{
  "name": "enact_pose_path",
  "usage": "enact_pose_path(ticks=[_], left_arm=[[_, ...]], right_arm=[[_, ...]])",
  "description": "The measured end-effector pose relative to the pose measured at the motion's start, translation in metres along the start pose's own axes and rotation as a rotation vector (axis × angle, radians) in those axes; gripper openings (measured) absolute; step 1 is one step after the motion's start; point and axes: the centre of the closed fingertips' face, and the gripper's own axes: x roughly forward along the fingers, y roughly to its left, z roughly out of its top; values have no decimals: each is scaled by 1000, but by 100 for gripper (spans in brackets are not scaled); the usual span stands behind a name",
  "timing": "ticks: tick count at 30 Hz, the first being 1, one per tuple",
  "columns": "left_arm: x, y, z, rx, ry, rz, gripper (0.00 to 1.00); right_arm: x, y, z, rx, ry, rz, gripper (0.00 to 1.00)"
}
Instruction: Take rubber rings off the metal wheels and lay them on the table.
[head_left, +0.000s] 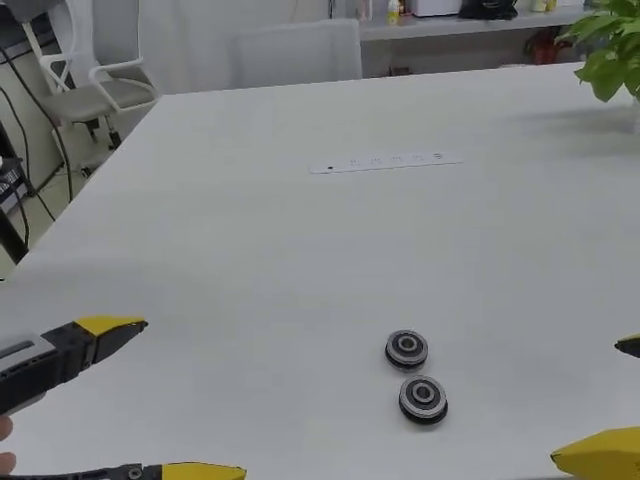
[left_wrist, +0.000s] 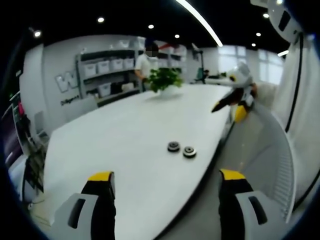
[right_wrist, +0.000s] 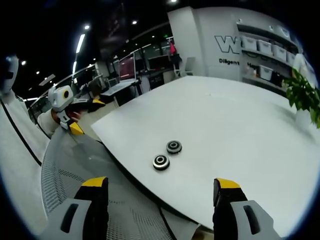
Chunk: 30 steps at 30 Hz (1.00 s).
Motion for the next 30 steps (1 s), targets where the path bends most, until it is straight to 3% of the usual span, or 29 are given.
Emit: enact_pose_path(ticks=[2, 7, 10, 30], left_arm=[[2, -1, -3, -12, 23, -4, 85], [4, -8, 0, -9, 7, -35, 85], [4, -10, -3, -4, 20, -39, 85], [3, 1, -6, 2, 42, -26, 83]], right_arm=[[-1, 1, 1, 1, -9, 4, 83], [0, 5, 2, 0, -18, 30, 76], [0, 5, 0, 1, -7, 28, 77], [16, 8, -8, -10, 37, 54, 79]])
